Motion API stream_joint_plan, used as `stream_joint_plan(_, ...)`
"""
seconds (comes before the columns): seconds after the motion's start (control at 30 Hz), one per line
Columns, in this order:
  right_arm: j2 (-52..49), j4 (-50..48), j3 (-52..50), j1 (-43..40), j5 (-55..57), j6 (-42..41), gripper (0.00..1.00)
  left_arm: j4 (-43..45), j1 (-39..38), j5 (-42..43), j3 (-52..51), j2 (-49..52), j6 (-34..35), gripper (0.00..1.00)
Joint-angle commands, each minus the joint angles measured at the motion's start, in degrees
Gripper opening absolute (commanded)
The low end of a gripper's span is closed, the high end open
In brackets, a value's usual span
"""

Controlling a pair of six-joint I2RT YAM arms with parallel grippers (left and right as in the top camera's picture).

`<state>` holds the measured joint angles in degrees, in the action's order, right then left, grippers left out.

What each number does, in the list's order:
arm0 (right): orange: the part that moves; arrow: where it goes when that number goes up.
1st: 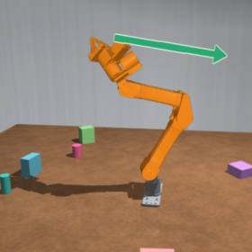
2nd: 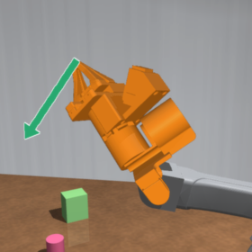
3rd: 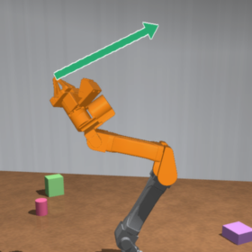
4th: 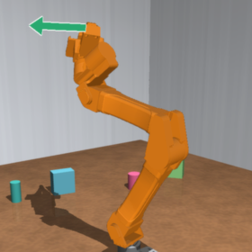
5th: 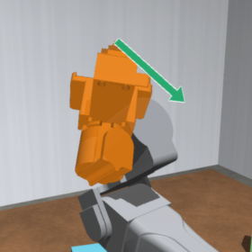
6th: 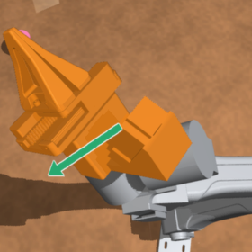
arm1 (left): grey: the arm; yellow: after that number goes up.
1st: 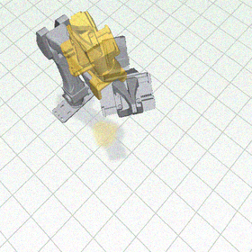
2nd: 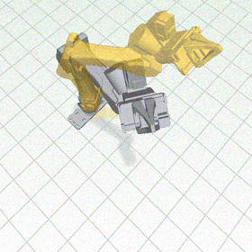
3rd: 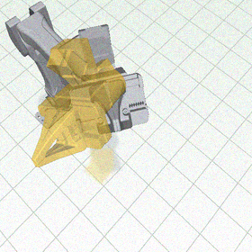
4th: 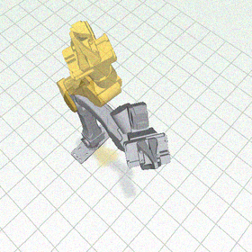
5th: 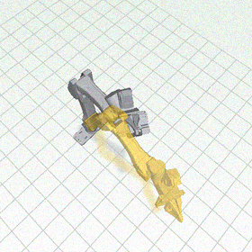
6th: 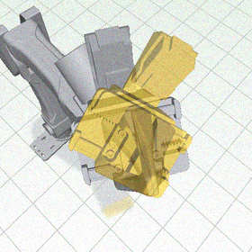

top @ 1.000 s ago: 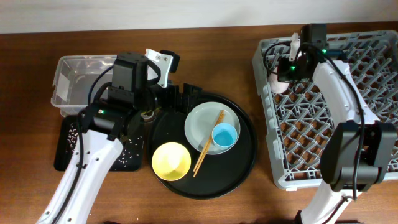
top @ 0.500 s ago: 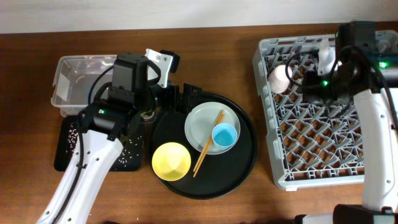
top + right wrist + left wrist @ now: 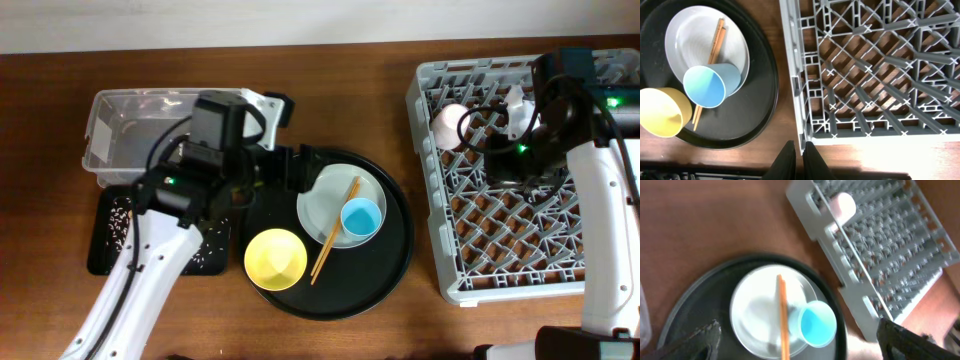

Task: Sort waste into correct bins and load items into the dishwasher rack
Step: 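Release the pink cup and pull the right gripper back, then reach the left gripper to the blue cup and grasp it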

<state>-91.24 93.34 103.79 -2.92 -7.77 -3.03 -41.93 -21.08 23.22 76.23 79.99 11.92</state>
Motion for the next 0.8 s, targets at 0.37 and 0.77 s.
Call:
stream_joint_plan(0.37, 6.45, 3.98, -3.26, -0.07, -1.55, 0.72, 0.1, -5.07, -16.85, -16.55, -1.18, 15.52, 4.26, 0.52)
stream_joint_plan(0.77, 7.32, 2.97, -7.02, -0.07, -1.53, 1.14, 0.1, -0.92, -17.33, -17.73, -1.18, 24.02, 5.64, 0.45)
